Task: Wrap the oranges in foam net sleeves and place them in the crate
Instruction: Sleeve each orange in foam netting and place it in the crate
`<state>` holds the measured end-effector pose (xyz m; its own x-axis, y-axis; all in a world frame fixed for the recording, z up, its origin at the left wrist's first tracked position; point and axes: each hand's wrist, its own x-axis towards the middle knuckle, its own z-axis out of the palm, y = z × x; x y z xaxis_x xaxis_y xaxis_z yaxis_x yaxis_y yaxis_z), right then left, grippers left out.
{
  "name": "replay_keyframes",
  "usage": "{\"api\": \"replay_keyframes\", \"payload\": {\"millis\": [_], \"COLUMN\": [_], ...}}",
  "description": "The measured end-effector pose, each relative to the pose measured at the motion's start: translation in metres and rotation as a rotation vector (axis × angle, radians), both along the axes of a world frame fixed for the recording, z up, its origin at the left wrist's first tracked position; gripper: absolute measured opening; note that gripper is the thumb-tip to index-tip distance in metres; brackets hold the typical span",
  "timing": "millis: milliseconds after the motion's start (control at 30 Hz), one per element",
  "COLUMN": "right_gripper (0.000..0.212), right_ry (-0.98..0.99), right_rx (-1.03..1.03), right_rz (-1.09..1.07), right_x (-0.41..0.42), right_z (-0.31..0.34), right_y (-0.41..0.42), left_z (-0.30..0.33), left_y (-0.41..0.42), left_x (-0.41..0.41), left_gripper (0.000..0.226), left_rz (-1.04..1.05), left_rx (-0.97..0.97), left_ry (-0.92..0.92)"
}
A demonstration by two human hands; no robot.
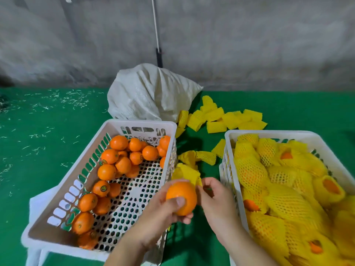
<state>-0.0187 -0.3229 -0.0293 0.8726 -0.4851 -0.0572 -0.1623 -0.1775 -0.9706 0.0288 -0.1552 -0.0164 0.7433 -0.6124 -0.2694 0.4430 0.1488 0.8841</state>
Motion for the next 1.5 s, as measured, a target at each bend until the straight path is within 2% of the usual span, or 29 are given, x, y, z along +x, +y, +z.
{"api": "replay_keyframes", "payload": {"millis": [67, 133, 233, 400, 533, 633, 700, 800, 900, 1033, 1167, 1267, 1333, 1400, 1500], "right_gripper": [0.008, 0.007, 0.009, 0.009, 0.022, 0.022, 0.024, 0.028, 0.029, 0.022, 0.029, 0.027, 0.03, 0.029, 0.016], "right_ry": [0.054, 0.107, 0.112, 0.061, -0.029, -0.065, -0.059, -0.066, -0.074, -0.125, -0.234, -0.243, -0.213, -0.231, -0.342], "right_rx": [-0.148, -0.17, -0.183, -0.2, -0.187, -0.254, -0.3, -0.409, -0.451, -0.399, -0.34, -0.403, -0.398, -0.439, -0.535], "right_rz": [0.037, 0.104, 0.101, 0.036, 0.072, 0.113, 0.132, 0.141, 0.137, 0.092, 0.043, 0.072, 0.048, 0.003, -0.029], "right_x": [-0.014, -0.025, -0.036, -0.035, -0.037, -0.041, -0.043, -0.043, -0.043, -0.044, -0.049, -0.047, -0.045, -0.045, -0.048], "right_z": [-0.001, -0.004, -0.014, -0.016, -0.018, -0.022, -0.022, -0.022, -0.022, -0.021, -0.019, -0.019, -0.018, -0.018, -0.017], "right_y": [-0.003, -0.007, -0.01, -0.009, -0.01, -0.009, -0.007, -0.006, -0.006, -0.006, -0.007, -0.005, -0.006, -0.007, -0.006], "left_z": [-0.004, -0.006, -0.006, -0.015, -0.016, -0.015, -0.016, -0.019, -0.019, -0.017, -0.018, -0.019, -0.022, -0.027, -0.028], "left_y": [0.006, 0.011, 0.007, 0.0, -0.006, -0.01, -0.012, -0.011, -0.009, -0.008, -0.012, -0.005, -0.003, -0.006, -0.009], "left_x": [-0.01, -0.015, -0.02, -0.029, -0.032, -0.031, -0.03, -0.029, -0.028, -0.028, -0.031, -0.026, -0.023, -0.024, -0.026], "left_gripper": [0.079, 0.077, 0.07, 0.059, 0.062, 0.058, 0.06, 0.083, 0.095, 0.09, 0.08, 0.081, 0.086, 0.085, 0.077], "left_rz": [-0.146, -0.253, -0.306, -0.111, 0.117, 0.246, 0.221, 0.097, 0.036, 0.022, 0.032, -0.13, -0.188, -0.123, 0.076], "left_rx": [-0.009, 0.007, 0.138, 0.31, 0.306, 0.254, 0.255, 0.249, 0.253, 0.289, 0.309, 0.227, 0.255, 0.268, 0.236], "left_ry": [-0.007, -0.056, -0.167, -0.324, -0.433, -0.405, -0.391, -0.39, -0.398, -0.412, -0.457, -0.393, -0.434, -0.475, -0.465]}}
